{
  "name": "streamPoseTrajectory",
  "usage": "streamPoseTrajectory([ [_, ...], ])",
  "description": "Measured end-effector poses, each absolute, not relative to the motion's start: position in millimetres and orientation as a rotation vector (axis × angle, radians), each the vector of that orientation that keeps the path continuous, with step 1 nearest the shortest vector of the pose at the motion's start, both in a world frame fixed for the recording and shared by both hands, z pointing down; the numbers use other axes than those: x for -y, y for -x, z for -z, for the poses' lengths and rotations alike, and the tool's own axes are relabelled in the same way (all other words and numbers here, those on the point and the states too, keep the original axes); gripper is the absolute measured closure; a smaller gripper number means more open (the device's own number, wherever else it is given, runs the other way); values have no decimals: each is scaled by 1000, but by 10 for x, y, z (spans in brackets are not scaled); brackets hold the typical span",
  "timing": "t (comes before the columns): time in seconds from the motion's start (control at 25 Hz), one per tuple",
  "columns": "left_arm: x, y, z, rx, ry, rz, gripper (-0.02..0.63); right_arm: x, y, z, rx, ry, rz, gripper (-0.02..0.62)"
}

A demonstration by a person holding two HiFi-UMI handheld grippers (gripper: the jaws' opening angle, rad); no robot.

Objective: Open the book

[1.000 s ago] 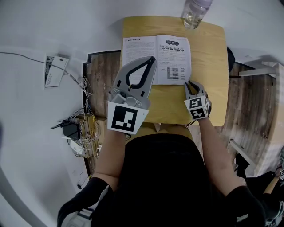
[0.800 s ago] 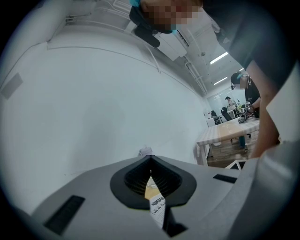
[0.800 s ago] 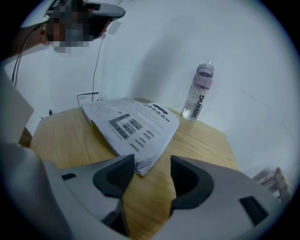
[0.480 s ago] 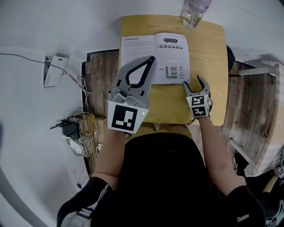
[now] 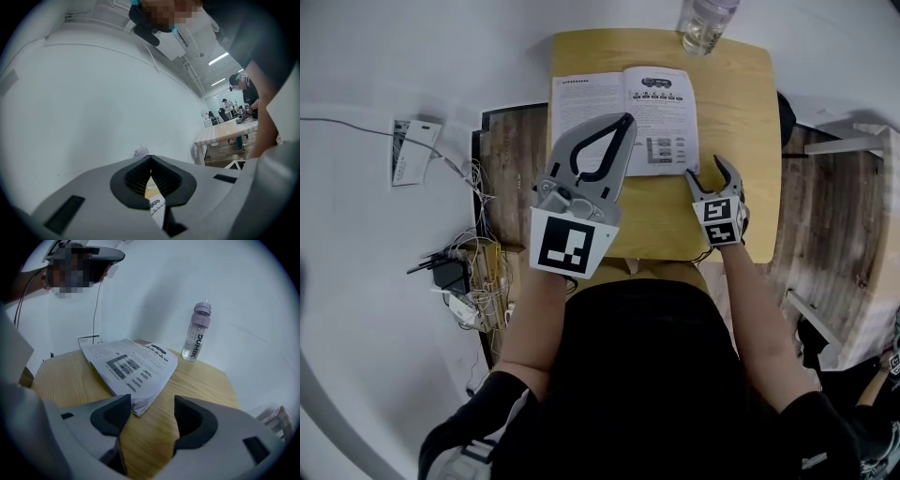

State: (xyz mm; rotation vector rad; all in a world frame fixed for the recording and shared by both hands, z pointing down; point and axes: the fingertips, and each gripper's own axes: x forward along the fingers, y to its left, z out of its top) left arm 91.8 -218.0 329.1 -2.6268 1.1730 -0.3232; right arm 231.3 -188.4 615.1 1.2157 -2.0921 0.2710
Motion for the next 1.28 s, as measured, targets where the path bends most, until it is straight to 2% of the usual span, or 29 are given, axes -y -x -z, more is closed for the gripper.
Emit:
streamPoseTrajectory([
  [0.44,2154,-937,-3194,-1157,2612,288,595,1932,-2271,-5797,2108,-1151,-122,321],
  [0.96,2051,-709,-2897,-1083,2598,215,595,2029,-1942,-4760,2192,-1312,65,321],
  [1.28,1859,-481,-2591,-1019,2580,166,595,1821,-1489,-3972,2333,-1359,214,321],
])
